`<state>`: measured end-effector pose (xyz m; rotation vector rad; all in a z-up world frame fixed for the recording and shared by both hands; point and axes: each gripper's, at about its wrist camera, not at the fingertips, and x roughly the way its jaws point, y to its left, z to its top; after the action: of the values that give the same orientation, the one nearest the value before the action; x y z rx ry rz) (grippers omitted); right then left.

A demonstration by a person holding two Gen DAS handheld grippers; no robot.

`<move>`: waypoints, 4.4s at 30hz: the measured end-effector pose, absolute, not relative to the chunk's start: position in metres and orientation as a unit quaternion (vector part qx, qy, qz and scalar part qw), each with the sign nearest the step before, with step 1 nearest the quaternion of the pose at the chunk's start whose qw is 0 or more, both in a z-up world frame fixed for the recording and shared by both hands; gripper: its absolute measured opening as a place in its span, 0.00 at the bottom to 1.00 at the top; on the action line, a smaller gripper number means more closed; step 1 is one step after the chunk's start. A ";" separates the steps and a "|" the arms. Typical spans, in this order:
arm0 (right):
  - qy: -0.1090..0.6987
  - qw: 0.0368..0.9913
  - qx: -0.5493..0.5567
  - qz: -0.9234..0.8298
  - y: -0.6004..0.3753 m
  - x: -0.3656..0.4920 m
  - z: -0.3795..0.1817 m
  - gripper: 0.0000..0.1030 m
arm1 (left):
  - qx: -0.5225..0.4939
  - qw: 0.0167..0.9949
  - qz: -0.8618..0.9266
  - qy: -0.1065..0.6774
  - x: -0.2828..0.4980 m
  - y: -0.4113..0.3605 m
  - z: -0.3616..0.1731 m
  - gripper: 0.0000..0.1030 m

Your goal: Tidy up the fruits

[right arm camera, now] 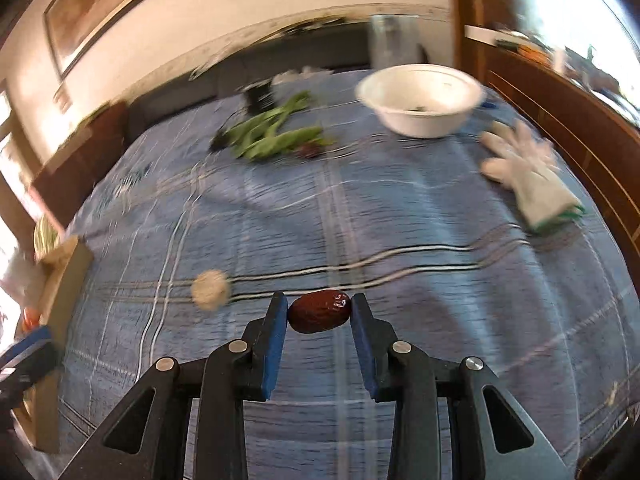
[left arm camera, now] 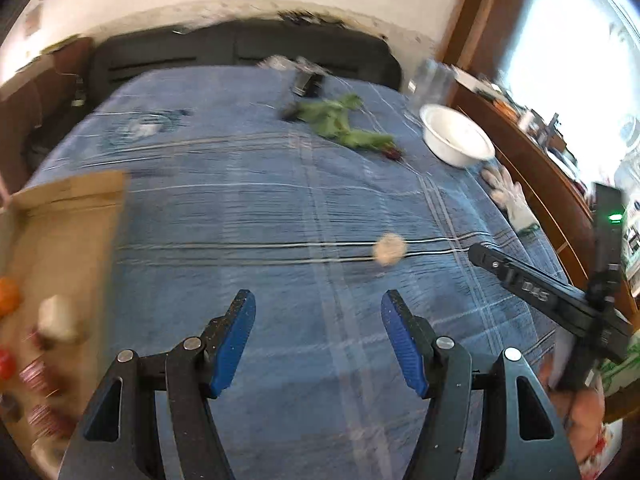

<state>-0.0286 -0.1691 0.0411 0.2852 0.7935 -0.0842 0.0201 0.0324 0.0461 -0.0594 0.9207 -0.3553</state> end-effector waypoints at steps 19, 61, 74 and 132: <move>0.379 0.909 0.171 -0.031 -0.179 -0.020 0.037 0.34 | 0.015 0.879 -0.214 0.426 0.065 -0.028 0.013 0.26; 0.433 0.864 -0.057 0.251 0.195 0.057 0.051 0.35 | -0.181 0.883 0.018 0.433 0.007 0.327 0.062 0.28; 0.333 0.908 0.026 0.254 0.153 0.028 0.065 0.71 | -0.204 0.921 0.137 0.301 -0.160 0.329 0.145 0.62; 0.253 0.960 -0.025 0.116 0.037 -0.096 0.105 0.97 | -0.111 0.961 0.131 0.215 -0.176 0.215 0.141 0.94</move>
<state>-0.0961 0.0372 0.1052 -0.0508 0.5133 0.2358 -0.1757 0.2147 0.1413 -0.2245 0.4361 0.2645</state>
